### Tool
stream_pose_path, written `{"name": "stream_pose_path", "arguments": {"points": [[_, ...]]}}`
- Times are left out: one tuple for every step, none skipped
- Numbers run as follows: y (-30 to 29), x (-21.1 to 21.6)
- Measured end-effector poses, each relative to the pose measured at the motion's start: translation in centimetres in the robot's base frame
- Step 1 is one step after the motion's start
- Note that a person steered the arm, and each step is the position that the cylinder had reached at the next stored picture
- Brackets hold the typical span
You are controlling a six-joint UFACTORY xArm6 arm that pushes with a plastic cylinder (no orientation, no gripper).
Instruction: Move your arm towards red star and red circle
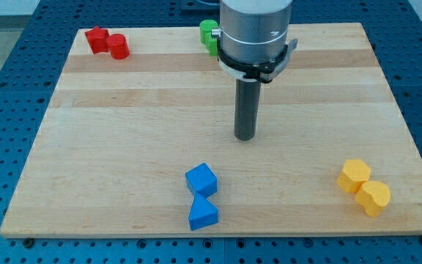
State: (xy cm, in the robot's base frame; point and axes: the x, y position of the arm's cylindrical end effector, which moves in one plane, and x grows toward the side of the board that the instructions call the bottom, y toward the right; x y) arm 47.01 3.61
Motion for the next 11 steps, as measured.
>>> {"name": "stream_pose_path", "arguments": {"points": [[0.0, 0.0], [0.0, 0.0], [0.0, -0.2], [-0.2, -0.2], [-2.3, -0.2], [-7.5, -0.5], [-13.3, -1.5], [-19.2, -4.0], [-24.1, -7.7], [-28.2, -12.8], [-31.2, -18.3]]}}
